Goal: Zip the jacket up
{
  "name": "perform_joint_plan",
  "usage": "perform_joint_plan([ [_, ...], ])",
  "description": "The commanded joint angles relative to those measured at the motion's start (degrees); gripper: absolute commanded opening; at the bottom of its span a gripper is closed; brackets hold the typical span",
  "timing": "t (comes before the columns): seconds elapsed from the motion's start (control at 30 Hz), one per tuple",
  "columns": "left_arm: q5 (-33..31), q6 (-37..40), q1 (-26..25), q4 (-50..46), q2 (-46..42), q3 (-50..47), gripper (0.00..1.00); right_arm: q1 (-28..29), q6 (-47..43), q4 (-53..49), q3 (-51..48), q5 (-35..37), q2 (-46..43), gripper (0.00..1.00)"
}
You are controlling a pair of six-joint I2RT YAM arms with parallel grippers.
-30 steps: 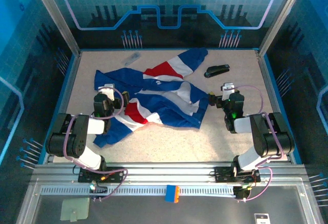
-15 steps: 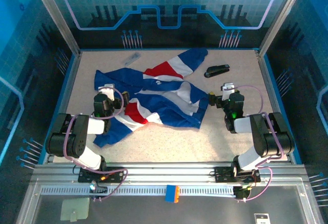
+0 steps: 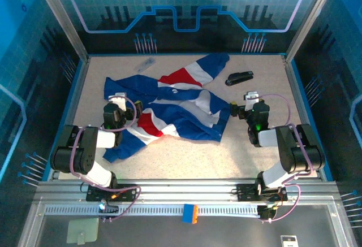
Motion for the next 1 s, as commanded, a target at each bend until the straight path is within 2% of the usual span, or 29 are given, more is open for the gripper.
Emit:
perform_joint_plan([
  [0.0,0.97,1.08,0.25,-0.09,-0.04,1.25,0.99,0.57,-0.65,0.44,0.69,0.04,-0.52,1.00],
  [0.7,0.96,1.02,0.25,-0.43,-0.05,1.48,0.99,0.32,-0.50,0.28,0.68,-0.69,-0.53,1.00],
  [0.8,0.43,1.07,0.19,2.08,-0.30,0.05,0.99,0.44,-2.03,-0.90,1.06,-3.87,-1.15,1.00],
  [0.9,0.07,1.09,-0.01,2.81,-5.75,-2.67,0.99,0.85,-2.90,-5.03,1.82,-4.99,-4.46,1.00],
  [0.97,-0.91,-0.36,-0.10,-5.02,-12.52,-2.27,0.99,1.49,-3.05,-12.74,4.26,-4.27,-7.92,1.00],
])
